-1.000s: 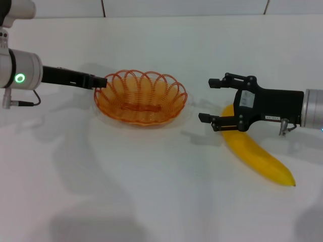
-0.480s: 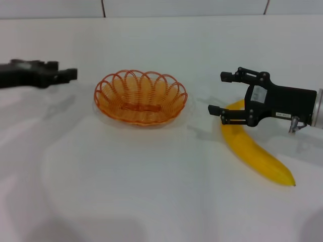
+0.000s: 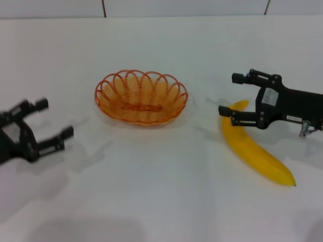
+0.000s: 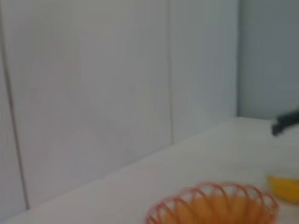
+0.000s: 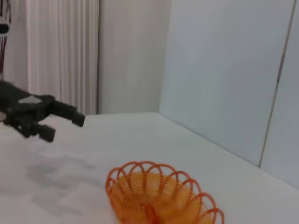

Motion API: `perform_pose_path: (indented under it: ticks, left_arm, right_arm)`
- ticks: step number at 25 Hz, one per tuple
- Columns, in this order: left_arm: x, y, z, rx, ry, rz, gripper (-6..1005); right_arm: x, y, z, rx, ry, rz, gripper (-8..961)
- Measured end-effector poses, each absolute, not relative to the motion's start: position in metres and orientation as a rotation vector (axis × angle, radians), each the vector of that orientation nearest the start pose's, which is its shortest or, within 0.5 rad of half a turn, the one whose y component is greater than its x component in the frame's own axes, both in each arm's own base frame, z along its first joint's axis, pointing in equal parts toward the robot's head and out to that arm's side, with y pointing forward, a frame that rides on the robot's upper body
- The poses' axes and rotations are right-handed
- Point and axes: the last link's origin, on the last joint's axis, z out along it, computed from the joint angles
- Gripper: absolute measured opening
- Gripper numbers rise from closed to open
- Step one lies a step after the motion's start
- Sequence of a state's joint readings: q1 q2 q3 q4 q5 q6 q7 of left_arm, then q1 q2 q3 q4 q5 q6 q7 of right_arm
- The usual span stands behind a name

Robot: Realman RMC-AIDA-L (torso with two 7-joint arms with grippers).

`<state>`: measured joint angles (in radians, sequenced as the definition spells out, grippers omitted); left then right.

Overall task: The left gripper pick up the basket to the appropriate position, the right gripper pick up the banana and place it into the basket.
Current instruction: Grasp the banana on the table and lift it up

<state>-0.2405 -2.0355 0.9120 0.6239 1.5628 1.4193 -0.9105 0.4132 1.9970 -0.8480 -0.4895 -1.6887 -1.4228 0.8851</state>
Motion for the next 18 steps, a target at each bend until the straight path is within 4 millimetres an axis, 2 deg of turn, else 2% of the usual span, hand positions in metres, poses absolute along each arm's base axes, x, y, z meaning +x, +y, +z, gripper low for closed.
perform_pose_path:
  ticks: [4, 7, 14, 18]
  left_arm:
    - [-0.336, 0.272, 0.003, -2.419, -0.332, -0.625, 907]
    - [-0.340, 0.273, 0.002, -2.378, -0.338, -0.623, 907]
    - [-0.340, 0.273, 0.002, -2.349, -0.330, -0.644, 906]
    - [-0.339, 0.273, 0.000, -2.345, -0.326, -0.652, 906]
  right_arm:
    - [0.317, 0.301, 0.009, -2.618, 0.234, 0.571, 856]
    - [0.324, 0.293, 0.006, -2.679, 0.257, 0.524, 856]
    - [0.332, 0.294, 0.012, -2.693, 0.495, 0.496, 855]
    - [0.338, 0.295, 0.013, -2.688, 0.569, 0.446, 855]
